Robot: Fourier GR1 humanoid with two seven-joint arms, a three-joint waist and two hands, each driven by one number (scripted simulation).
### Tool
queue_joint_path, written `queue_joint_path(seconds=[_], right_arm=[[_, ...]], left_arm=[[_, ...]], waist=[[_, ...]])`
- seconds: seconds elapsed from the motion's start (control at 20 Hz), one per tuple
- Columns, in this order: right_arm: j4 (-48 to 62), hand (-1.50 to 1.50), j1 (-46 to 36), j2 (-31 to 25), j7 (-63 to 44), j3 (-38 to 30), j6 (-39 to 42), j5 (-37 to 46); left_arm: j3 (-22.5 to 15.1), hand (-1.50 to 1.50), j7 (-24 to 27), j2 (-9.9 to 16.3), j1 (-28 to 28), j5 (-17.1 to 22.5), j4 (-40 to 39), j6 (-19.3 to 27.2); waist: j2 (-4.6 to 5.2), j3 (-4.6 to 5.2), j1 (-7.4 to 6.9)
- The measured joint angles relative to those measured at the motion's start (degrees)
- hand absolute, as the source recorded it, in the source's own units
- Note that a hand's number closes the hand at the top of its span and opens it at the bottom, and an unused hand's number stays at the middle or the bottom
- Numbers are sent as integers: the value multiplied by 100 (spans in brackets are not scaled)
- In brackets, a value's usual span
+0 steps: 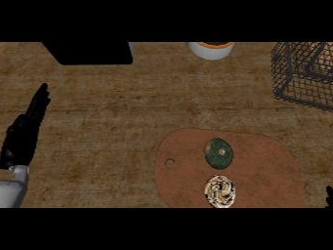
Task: Pick the cupcake from the cutting board and place it in the tiered basket
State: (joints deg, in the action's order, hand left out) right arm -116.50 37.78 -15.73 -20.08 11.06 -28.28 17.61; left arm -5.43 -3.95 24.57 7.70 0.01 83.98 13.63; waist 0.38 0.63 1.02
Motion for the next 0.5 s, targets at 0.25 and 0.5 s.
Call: queue_joint_path(seconds=[0.25,0.5], right_arm=[[-1179,-150,8,-585,-1911,212,676,652],[-1703,-150,-657,-614,-3807,527,1249,1152]], left_arm=[[-93,0,55,-71,72,-64,-32,-37],[-42,0,49,-45,169,-23,-91,-166]], waist=[[38,-5,-181],[33,-19,-268]])
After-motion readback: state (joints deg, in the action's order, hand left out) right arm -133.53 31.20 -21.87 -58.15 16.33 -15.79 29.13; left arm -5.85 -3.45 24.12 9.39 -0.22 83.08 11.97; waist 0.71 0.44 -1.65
